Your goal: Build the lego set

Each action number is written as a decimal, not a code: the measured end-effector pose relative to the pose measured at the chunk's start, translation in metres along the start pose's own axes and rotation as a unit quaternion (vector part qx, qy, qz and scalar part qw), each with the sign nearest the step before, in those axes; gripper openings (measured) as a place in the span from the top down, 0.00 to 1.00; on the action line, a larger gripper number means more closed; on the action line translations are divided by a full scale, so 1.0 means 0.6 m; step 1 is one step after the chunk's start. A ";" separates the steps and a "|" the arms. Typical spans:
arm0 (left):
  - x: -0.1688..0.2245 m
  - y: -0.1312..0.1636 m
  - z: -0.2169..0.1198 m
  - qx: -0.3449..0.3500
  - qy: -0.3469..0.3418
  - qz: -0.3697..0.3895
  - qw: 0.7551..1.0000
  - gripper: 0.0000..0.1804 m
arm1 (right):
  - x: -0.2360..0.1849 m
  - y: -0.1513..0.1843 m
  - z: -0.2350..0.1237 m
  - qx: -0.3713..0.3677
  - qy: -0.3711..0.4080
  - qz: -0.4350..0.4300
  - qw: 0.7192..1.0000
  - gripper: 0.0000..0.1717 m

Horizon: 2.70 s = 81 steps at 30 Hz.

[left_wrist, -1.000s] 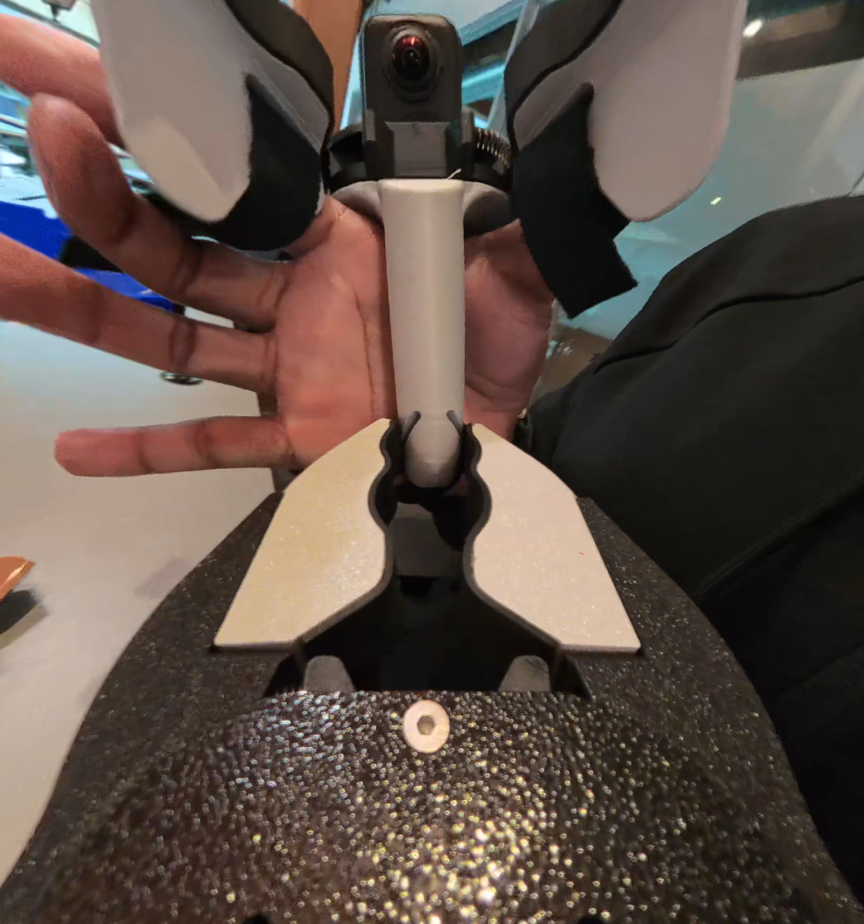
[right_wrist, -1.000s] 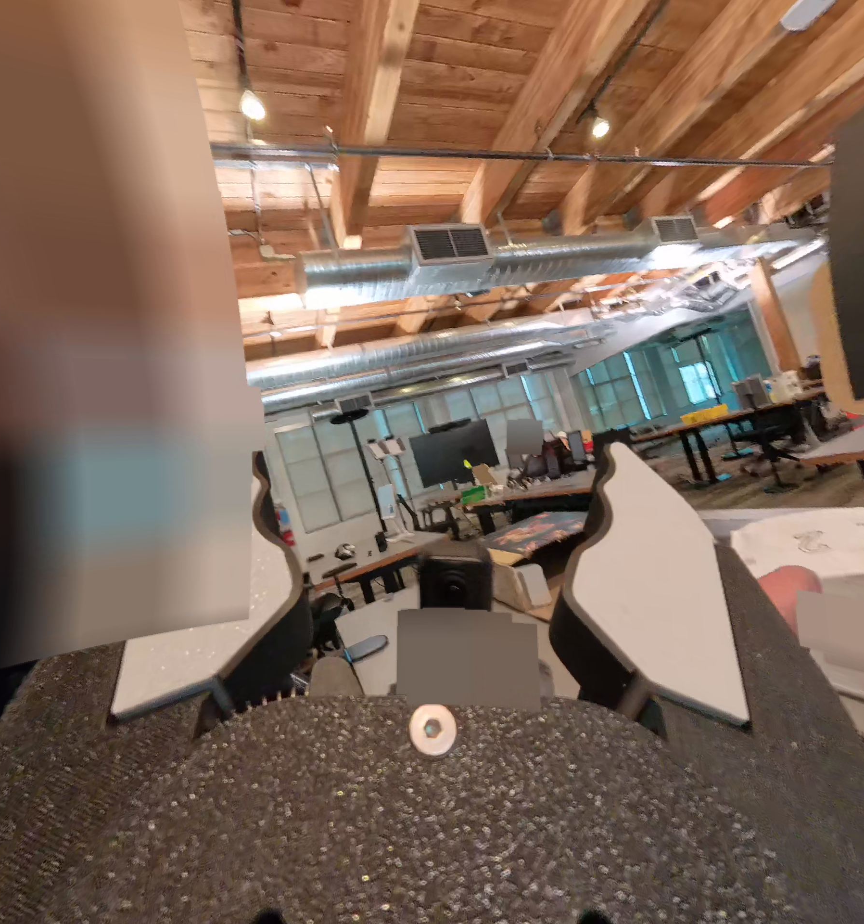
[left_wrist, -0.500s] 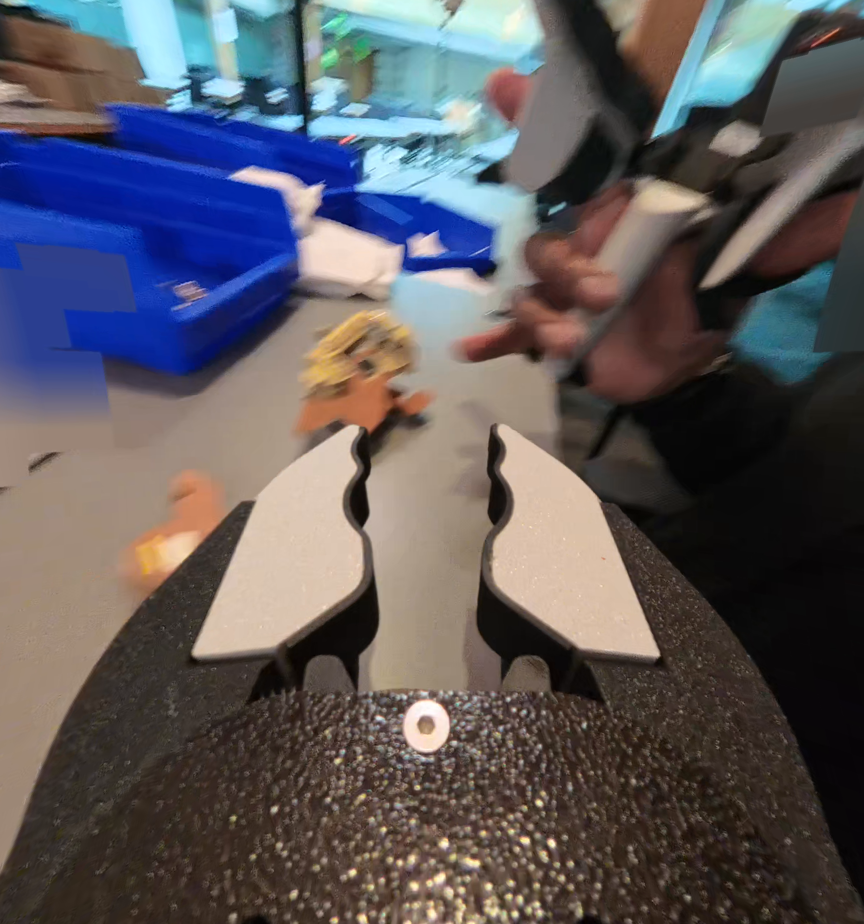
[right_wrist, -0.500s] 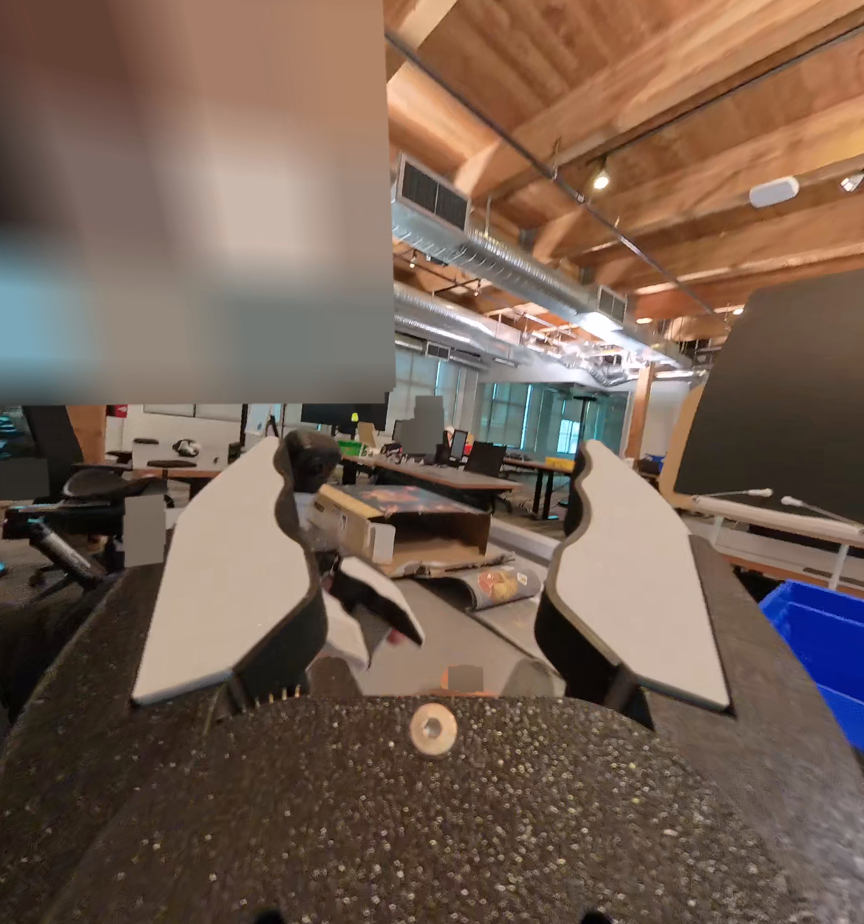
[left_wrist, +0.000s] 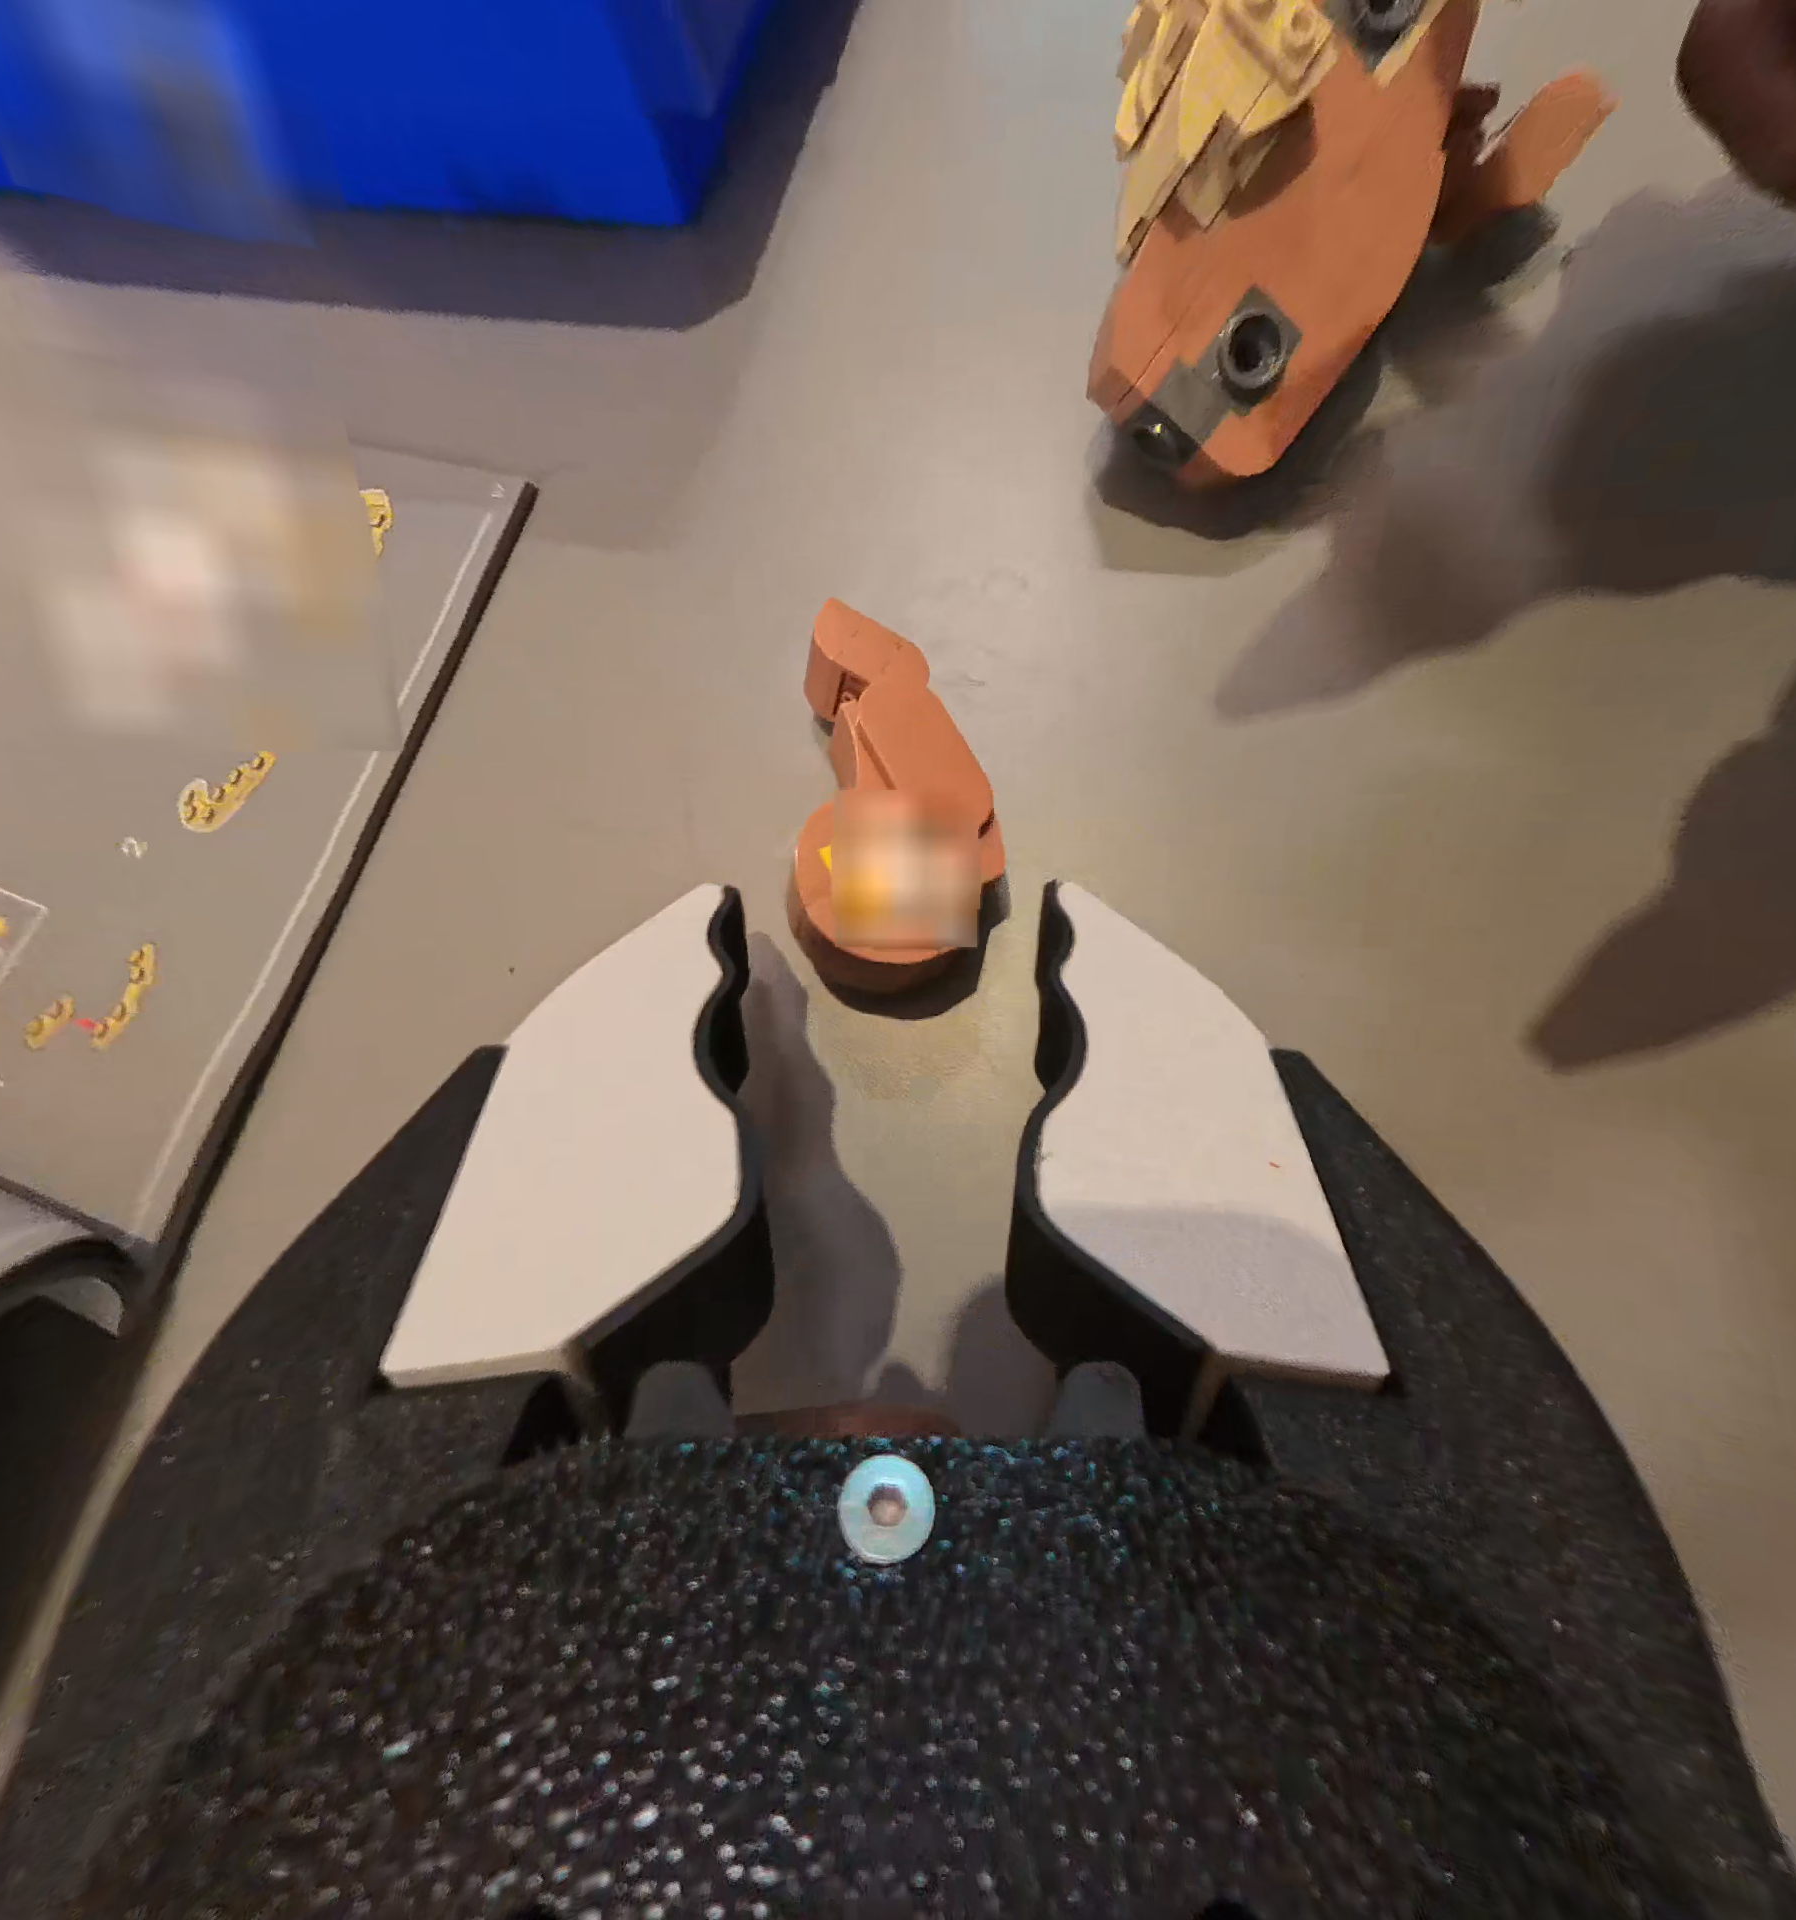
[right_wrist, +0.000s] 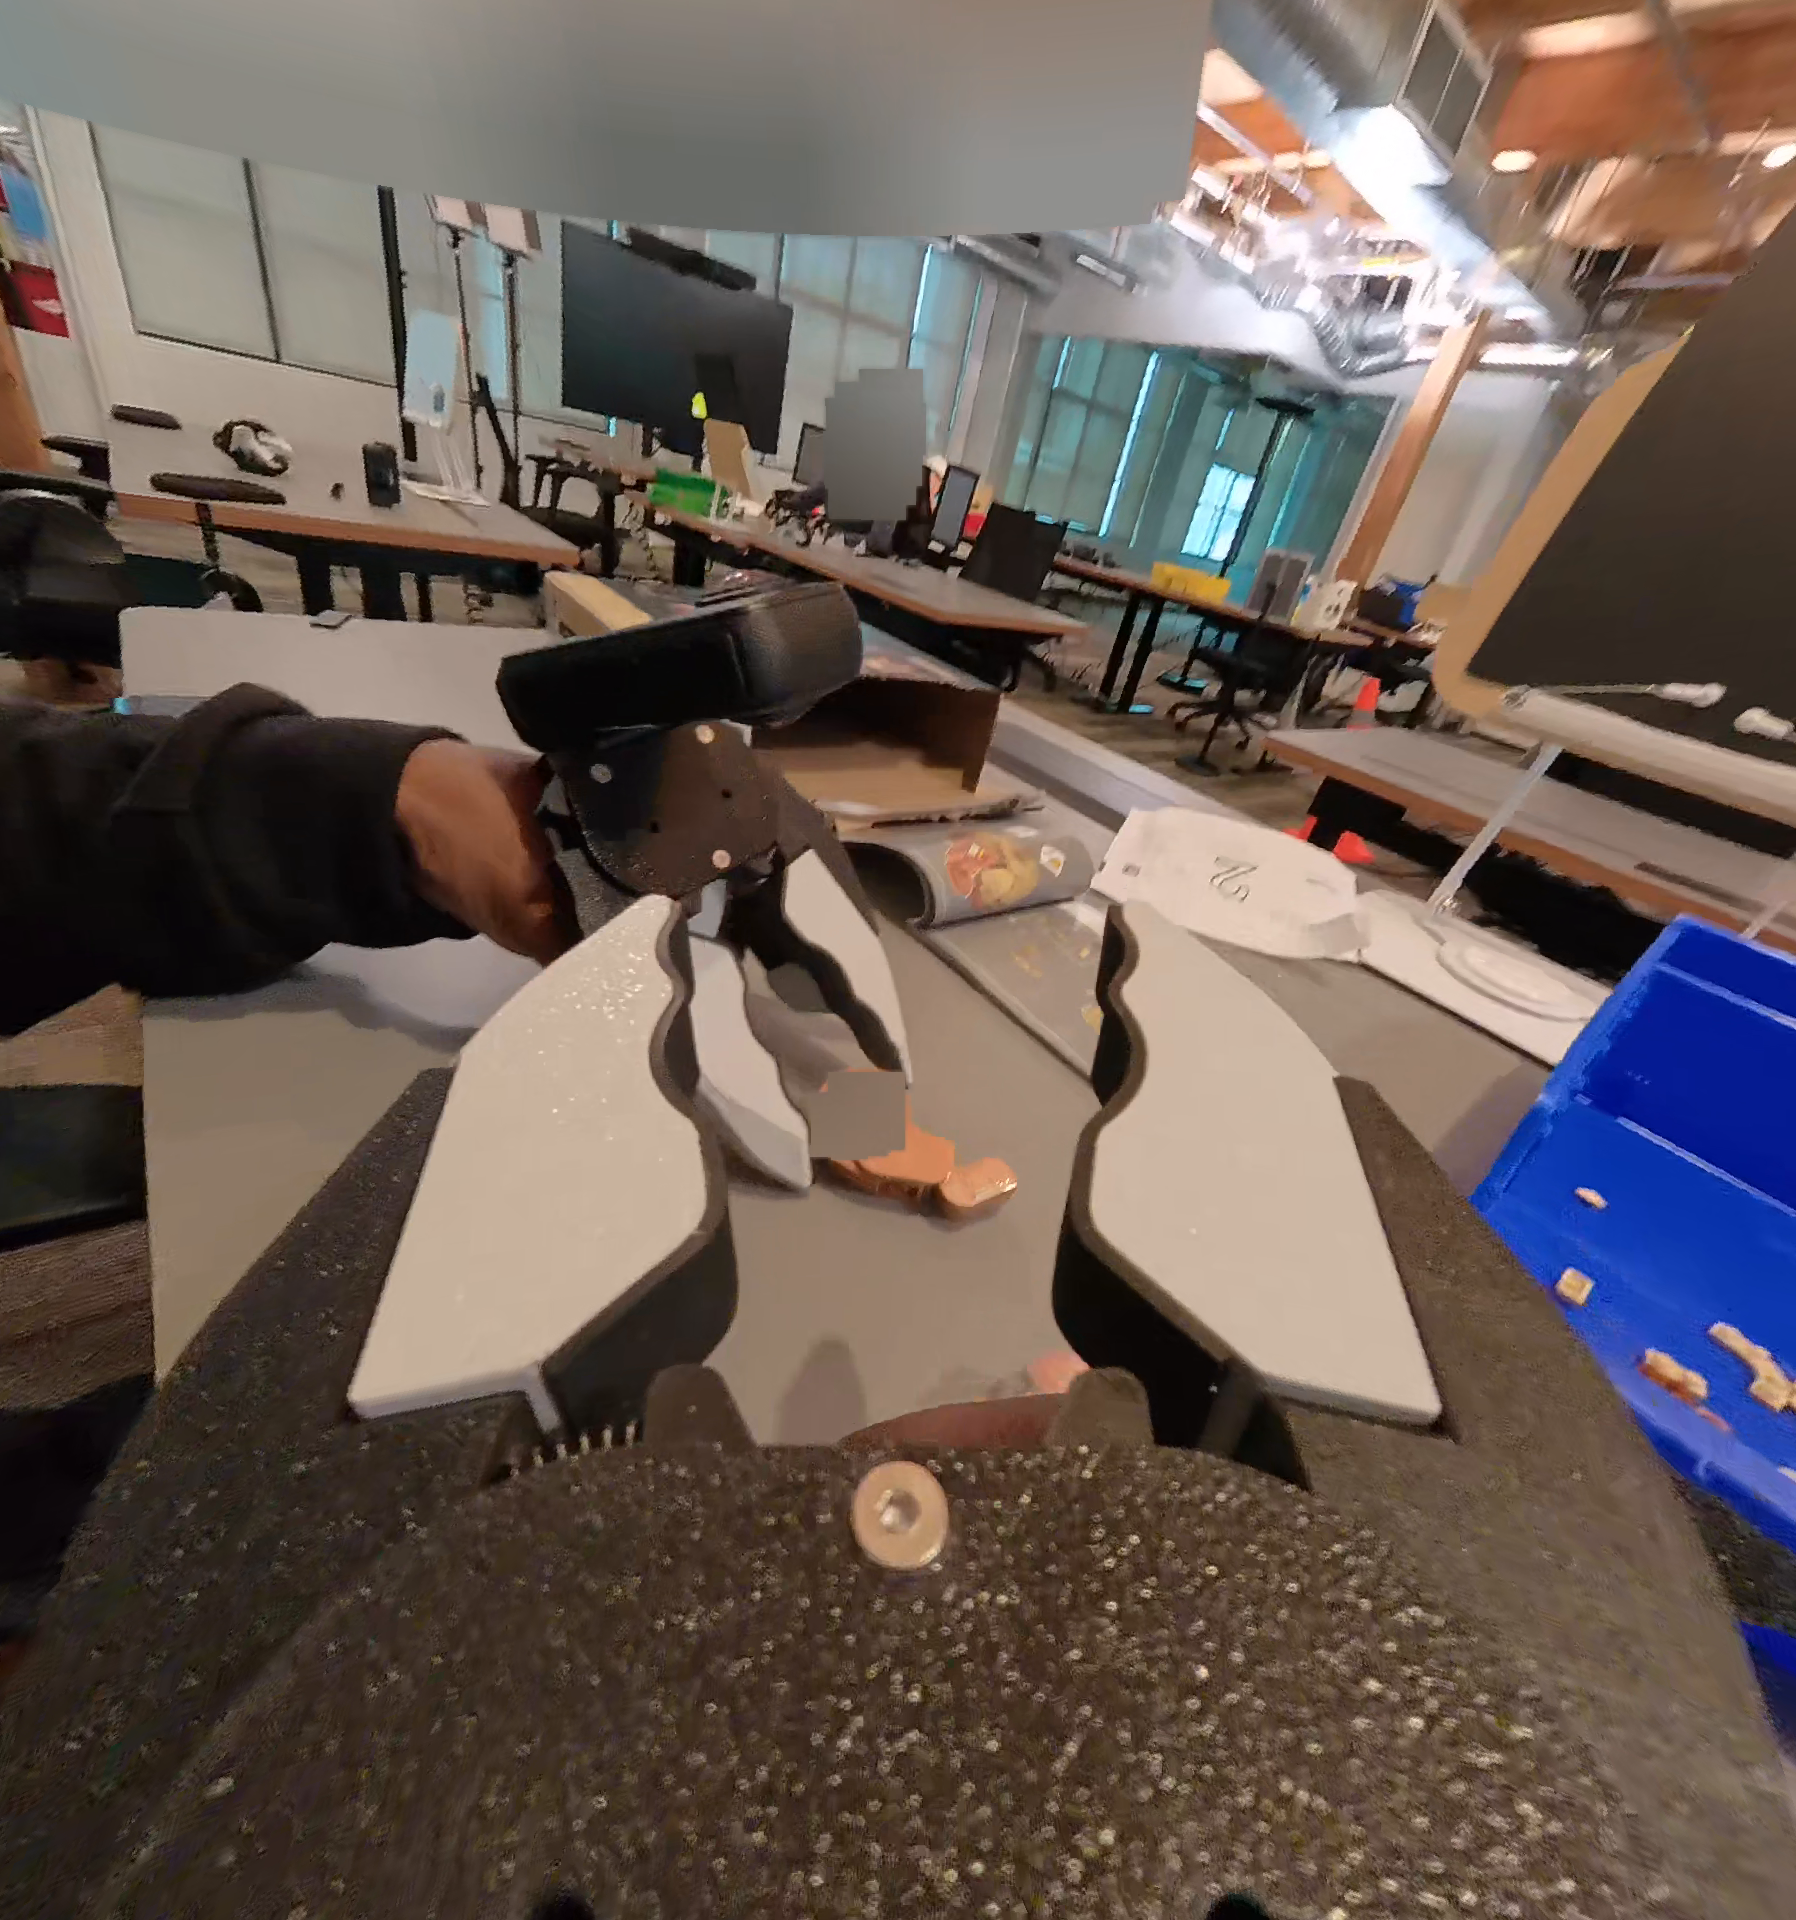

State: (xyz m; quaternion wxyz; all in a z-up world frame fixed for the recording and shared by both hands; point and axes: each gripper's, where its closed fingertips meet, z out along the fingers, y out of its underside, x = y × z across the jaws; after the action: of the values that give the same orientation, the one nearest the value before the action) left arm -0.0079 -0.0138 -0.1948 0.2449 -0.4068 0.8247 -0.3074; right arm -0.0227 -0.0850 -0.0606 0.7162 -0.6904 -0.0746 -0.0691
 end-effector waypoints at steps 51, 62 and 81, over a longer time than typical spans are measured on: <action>0.152 -0.167 0.034 0.180 0.213 0.153 0.948 0.73 | 0.026 0.095 -0.135 -0.088 0.009 -0.116 0.989 0.90; 0.195 -0.186 0.037 0.193 0.261 0.106 0.940 0.71 | -0.021 0.040 -0.141 -0.002 -0.143 -0.090 0.986 0.90; 0.161 -0.205 0.030 0.249 0.029 0.272 0.929 0.79 | -0.016 0.048 -0.151 -0.008 -0.138 -0.073 0.988 0.91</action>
State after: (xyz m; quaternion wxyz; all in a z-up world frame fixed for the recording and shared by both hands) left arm 0.0152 -0.1578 -0.1351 0.3882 -0.0837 0.8073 -0.4367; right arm -0.0254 -0.1745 -0.0941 0.6868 -0.6916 -0.2222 -0.0255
